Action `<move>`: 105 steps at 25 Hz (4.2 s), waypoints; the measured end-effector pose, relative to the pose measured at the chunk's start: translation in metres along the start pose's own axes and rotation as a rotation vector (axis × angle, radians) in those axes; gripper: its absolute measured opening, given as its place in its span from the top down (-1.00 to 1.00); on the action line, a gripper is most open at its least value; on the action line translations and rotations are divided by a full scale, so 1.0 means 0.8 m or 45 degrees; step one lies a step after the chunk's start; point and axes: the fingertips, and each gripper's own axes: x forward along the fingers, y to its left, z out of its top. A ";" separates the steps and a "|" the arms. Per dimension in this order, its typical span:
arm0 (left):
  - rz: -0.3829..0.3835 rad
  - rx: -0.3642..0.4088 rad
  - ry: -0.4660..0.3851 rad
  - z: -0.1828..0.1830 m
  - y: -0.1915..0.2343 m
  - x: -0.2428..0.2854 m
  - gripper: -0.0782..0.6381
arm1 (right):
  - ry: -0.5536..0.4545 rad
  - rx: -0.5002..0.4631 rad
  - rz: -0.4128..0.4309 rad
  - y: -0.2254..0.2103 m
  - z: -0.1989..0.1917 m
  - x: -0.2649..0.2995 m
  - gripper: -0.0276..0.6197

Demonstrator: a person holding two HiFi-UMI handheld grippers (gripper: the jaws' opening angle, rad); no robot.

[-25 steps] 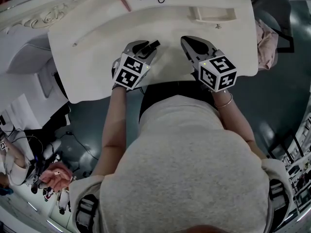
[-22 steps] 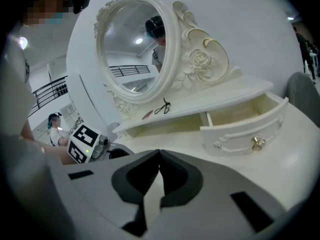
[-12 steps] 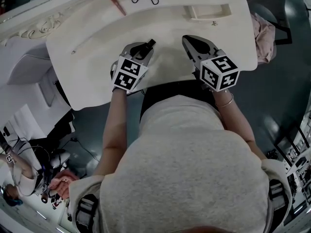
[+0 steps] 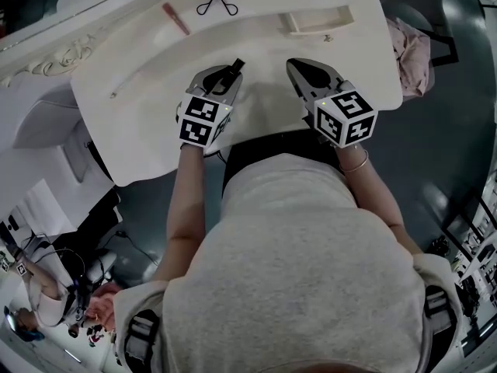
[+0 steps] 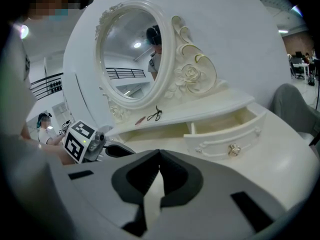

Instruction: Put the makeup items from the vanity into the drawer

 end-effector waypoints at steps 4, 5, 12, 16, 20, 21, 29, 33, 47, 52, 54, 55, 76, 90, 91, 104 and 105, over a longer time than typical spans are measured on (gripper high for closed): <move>0.031 0.015 -0.056 0.028 -0.003 0.000 0.49 | -0.033 0.007 -0.015 -0.014 0.007 -0.013 0.89; 0.033 0.025 -0.067 0.035 -0.004 0.001 0.49 | -0.041 0.009 -0.018 -0.018 0.009 -0.016 0.89; 0.028 0.039 -0.179 0.099 -0.015 0.008 0.49 | -0.099 0.052 -0.018 -0.039 0.024 -0.030 0.89; 0.018 0.035 -0.244 0.135 -0.017 0.010 0.49 | -0.122 0.057 -0.031 -0.052 0.034 -0.035 0.89; 0.014 0.067 -0.285 0.165 -0.019 0.013 0.49 | -0.142 0.046 -0.056 -0.066 0.045 -0.040 0.89; 0.012 0.076 -0.297 0.172 -0.019 0.014 0.49 | -0.147 0.041 -0.065 -0.070 0.047 -0.042 0.89; 0.027 0.154 -0.397 0.219 -0.017 0.020 0.49 | -0.182 0.044 -0.111 -0.091 0.059 -0.054 0.89; 0.025 0.213 -0.423 0.238 -0.025 0.028 0.49 | -0.183 0.054 -0.128 -0.101 0.058 -0.060 0.89; -0.046 0.316 -0.388 0.265 -0.061 0.084 0.49 | -0.169 0.065 -0.180 -0.129 0.048 -0.079 0.89; -0.080 0.325 -0.352 0.261 -0.073 0.104 0.49 | -0.148 0.093 -0.177 -0.138 0.039 -0.080 0.89; -0.093 0.331 -0.336 0.259 -0.078 0.111 0.49 | -0.137 0.102 -0.171 -0.139 0.035 -0.079 0.89; -0.102 0.336 -0.328 0.258 -0.081 0.115 0.49 | -0.133 0.107 -0.167 -0.140 0.033 -0.078 0.89; -0.160 0.499 -0.127 0.234 -0.106 0.162 0.49 | -0.110 0.187 -0.151 -0.154 0.017 -0.073 0.89; -0.194 0.390 -0.101 0.233 -0.106 0.165 0.49 | -0.109 0.192 -0.146 -0.154 0.017 -0.069 0.89; -0.194 0.390 -0.102 0.233 -0.106 0.165 0.49 | -0.110 0.192 -0.146 -0.154 0.018 -0.069 0.89; -0.130 0.395 -0.132 0.236 -0.104 0.165 0.49 | -0.132 0.215 -0.143 -0.152 0.023 -0.070 0.89; -0.127 0.395 -0.133 0.236 -0.104 0.165 0.49 | -0.136 0.215 -0.141 -0.151 0.024 -0.070 0.89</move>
